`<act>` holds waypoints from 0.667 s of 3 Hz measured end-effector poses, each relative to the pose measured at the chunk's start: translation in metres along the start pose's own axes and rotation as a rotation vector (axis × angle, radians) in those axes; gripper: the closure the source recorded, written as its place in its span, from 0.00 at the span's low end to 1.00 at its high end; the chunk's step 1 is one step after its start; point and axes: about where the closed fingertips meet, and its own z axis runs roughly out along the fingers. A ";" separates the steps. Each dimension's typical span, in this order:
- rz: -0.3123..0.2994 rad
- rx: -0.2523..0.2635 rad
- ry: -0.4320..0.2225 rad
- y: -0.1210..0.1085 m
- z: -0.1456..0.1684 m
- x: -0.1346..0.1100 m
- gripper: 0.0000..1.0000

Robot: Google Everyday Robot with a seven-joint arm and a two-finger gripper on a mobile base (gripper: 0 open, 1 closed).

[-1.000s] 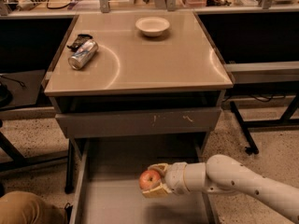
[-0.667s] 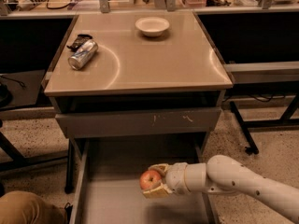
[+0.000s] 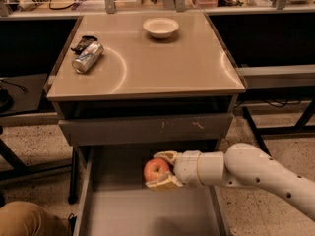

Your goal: Pick apple from middle drawer and place on counter

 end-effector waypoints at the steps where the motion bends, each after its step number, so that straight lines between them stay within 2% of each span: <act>1: -0.097 0.022 -0.016 -0.028 -0.020 -0.066 1.00; 2: -0.097 0.023 -0.016 -0.028 -0.020 -0.066 1.00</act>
Offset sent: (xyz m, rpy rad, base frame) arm 0.0179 0.0070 0.0507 -0.0105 -0.0696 0.0257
